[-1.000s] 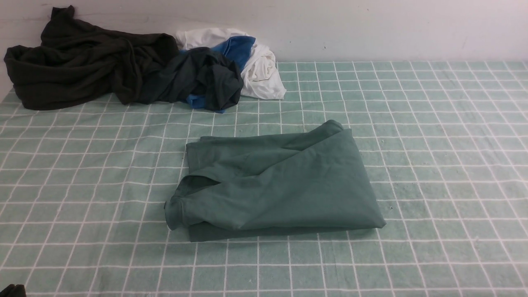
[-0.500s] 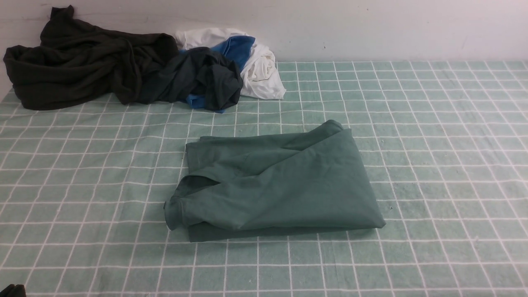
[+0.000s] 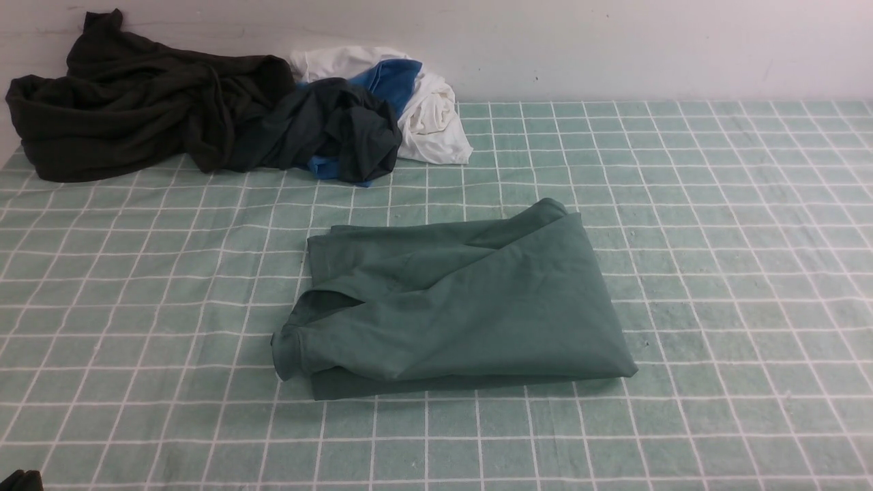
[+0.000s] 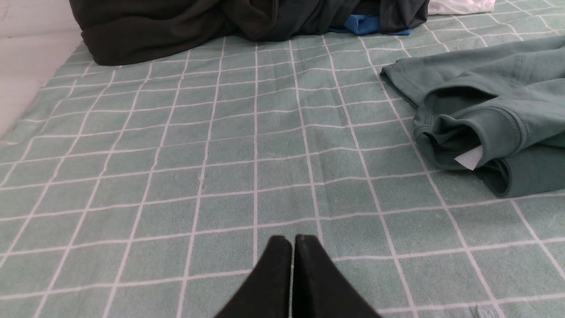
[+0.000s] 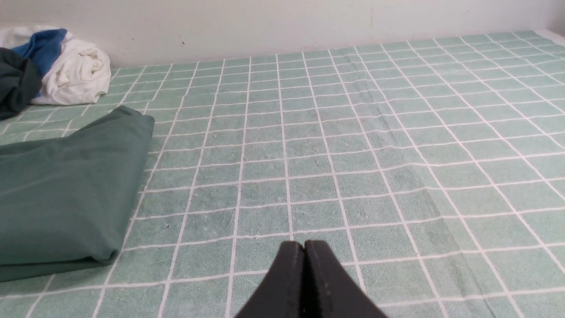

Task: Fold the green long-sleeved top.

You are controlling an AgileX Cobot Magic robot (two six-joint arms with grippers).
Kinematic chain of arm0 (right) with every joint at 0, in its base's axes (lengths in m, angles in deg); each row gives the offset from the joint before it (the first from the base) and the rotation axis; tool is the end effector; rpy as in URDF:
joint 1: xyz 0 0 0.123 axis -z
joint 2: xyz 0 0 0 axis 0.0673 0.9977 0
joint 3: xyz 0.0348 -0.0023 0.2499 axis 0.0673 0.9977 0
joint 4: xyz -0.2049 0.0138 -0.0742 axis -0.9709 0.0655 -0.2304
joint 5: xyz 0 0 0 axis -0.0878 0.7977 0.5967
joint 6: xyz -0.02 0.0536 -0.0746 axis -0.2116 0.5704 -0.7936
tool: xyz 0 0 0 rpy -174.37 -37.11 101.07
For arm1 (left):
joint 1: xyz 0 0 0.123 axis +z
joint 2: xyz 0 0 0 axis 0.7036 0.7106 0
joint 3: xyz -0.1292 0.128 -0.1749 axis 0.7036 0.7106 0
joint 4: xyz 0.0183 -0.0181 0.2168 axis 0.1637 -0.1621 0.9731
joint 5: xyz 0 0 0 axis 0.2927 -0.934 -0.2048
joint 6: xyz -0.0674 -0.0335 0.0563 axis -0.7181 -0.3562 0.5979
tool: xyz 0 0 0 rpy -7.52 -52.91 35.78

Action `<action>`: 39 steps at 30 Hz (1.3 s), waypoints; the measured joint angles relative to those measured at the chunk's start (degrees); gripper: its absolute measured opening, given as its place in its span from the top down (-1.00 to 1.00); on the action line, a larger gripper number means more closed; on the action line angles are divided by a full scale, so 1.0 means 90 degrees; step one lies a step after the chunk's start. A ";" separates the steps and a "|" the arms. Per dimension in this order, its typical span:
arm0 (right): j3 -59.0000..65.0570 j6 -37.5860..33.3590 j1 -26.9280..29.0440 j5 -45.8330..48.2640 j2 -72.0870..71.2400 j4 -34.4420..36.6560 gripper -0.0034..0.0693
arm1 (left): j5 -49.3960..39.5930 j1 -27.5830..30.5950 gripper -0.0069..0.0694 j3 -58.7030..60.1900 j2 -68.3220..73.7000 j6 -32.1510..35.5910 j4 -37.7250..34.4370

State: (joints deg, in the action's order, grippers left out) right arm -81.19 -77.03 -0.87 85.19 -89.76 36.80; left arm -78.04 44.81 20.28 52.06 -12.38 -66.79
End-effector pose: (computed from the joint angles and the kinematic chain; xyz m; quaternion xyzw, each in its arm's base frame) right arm 0.0549 -0.0034 0.1737 0.0794 0.7952 0.0246 0.6006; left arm 0.0553 -0.0021 0.1755 0.0361 0.7931 0.0138 0.6078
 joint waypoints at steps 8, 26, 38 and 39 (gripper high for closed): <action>0.0000 -0.0099 0.0000 0.0000 0.0000 0.0000 0.94 | 0.0000 0.0000 0.83 0.0000 0.0000 0.0000 0.0000; 0.0000 -0.0107 0.0000 0.0000 0.0000 -0.0007 0.94 | 0.0000 0.0000 0.83 0.0000 0.0000 0.0006 -0.0002; 0.0000 -0.0112 0.0000 0.0000 0.0000 -0.0007 0.94 | 0.0000 0.0000 0.83 0.0000 0.0000 0.0006 -0.0008; 0.0000 -0.0112 0.0000 0.0000 0.0000 -0.0007 0.94 | 0.0000 0.0000 0.83 0.0000 0.0000 0.0006 -0.0008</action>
State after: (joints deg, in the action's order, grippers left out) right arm -81.19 -78.04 -0.87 85.19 -89.76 36.73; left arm -78.04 44.81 20.28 52.06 -12.33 -66.85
